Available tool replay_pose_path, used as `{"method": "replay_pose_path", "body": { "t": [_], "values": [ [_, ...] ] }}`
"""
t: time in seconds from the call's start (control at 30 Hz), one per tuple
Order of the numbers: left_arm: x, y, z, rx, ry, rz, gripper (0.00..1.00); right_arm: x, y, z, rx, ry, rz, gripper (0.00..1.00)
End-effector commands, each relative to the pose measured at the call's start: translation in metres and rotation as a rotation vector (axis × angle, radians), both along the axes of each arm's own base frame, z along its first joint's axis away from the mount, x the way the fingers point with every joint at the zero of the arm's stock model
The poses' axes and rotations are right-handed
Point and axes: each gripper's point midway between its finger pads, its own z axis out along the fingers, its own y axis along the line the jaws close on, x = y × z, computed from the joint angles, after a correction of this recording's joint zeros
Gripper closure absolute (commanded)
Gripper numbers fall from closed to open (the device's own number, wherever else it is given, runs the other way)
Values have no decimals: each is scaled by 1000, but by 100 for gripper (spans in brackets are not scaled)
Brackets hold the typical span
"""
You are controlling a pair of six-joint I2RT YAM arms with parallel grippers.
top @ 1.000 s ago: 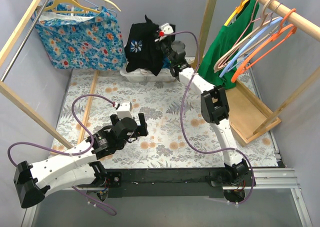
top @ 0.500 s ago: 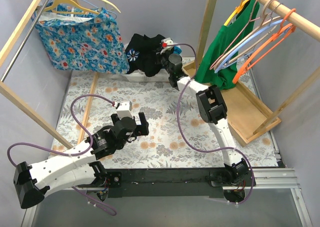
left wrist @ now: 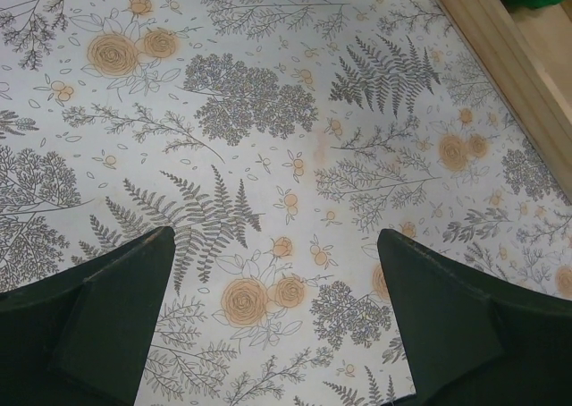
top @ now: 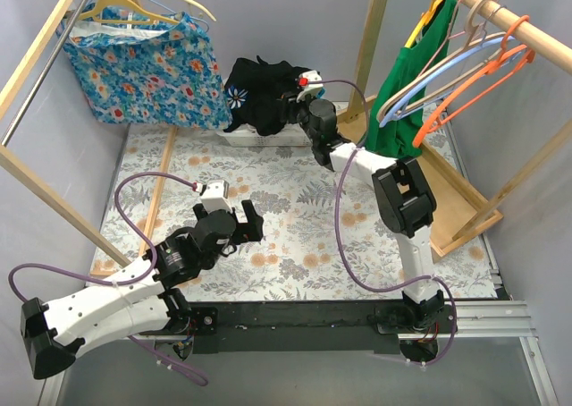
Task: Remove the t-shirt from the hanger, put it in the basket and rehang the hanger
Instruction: Place the T-shirt in the bin.
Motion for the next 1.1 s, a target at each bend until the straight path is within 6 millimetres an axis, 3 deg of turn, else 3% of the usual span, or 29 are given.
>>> {"method": "replay_pose_path", "body": {
  "t": [0.0,0.2,0.27,0.3,0.33,0.5,0.6,0.63,0.67,0.73,0.77,0.8,0.93,1.07],
  "values": [
    [-2,6,1,1,-3,10,2,-24,-9,60,27,-97,-37,47],
    [-3,6,2,-6,-5,6,2,-51,5,118,83,-244,48,61],
    [-3,6,1,-7,-3,7,2,-47,12,121,92,-259,63,62],
    [-2,6,1,-5,-3,7,2,-42,14,137,111,-291,62,62],
    [-3,4,0,-5,-1,3,2,-32,20,126,104,-281,61,62],
    [-1,2,-4,10,7,-3,2,10,43,111,117,-305,53,57],
    [0,-1,-3,18,4,-11,2,49,52,78,131,-270,44,51],
    [1,-1,-4,26,6,-12,2,63,58,34,130,-200,53,50],
    [2,-1,-2,27,1,-9,2,70,58,34,139,-186,59,50],
    [3,-3,-1,32,0,-11,2,74,57,2,140,-121,74,50],
    [4,-4,1,31,-5,-12,2,72,53,-27,118,-71,63,50],
    [5,-5,1,33,-6,-15,2,70,52,-37,107,-48,61,50],
    [8,-11,3,33,-10,-26,2,64,51,-50,75,-4,75,51],
    [8,-14,7,25,-8,-29,2,64,53,-28,76,-39,87,50]
  ]
}}
